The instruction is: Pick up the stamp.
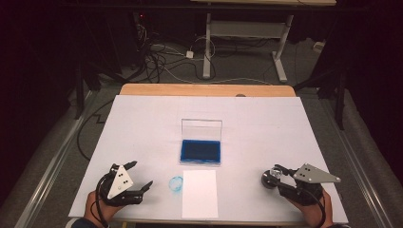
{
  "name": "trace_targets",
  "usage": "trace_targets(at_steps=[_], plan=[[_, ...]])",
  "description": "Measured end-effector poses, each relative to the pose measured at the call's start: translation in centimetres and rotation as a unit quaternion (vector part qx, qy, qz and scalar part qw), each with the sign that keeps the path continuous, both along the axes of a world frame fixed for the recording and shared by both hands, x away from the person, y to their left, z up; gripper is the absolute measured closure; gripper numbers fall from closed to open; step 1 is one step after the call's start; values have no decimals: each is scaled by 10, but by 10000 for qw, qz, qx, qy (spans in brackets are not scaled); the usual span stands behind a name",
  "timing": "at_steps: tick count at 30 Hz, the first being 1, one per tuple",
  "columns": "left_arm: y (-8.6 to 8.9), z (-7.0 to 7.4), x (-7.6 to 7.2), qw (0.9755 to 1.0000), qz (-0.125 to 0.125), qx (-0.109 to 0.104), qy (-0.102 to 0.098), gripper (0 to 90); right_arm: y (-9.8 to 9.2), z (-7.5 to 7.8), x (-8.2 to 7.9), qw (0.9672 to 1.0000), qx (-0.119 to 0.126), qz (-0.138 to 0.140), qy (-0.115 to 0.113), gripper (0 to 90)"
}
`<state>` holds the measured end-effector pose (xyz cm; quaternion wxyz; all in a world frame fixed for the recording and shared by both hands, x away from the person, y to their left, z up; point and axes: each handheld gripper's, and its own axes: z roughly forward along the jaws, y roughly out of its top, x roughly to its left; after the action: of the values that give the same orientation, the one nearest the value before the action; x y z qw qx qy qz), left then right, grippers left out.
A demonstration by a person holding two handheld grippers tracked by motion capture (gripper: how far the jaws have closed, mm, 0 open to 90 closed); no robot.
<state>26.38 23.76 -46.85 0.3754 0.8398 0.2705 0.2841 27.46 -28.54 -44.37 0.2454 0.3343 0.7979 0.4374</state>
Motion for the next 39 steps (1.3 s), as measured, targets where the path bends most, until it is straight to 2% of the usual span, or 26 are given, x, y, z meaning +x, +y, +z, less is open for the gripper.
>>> trace_targets(at_steps=[27,39], plan=[[-2,-2,3,10000,-60,-50,50,182,0,6,1,10000,88,-39,-25,564],[0,-3,3,9999,-58,-57,74,181,2,8,3,9999,90,43,-55,564]])
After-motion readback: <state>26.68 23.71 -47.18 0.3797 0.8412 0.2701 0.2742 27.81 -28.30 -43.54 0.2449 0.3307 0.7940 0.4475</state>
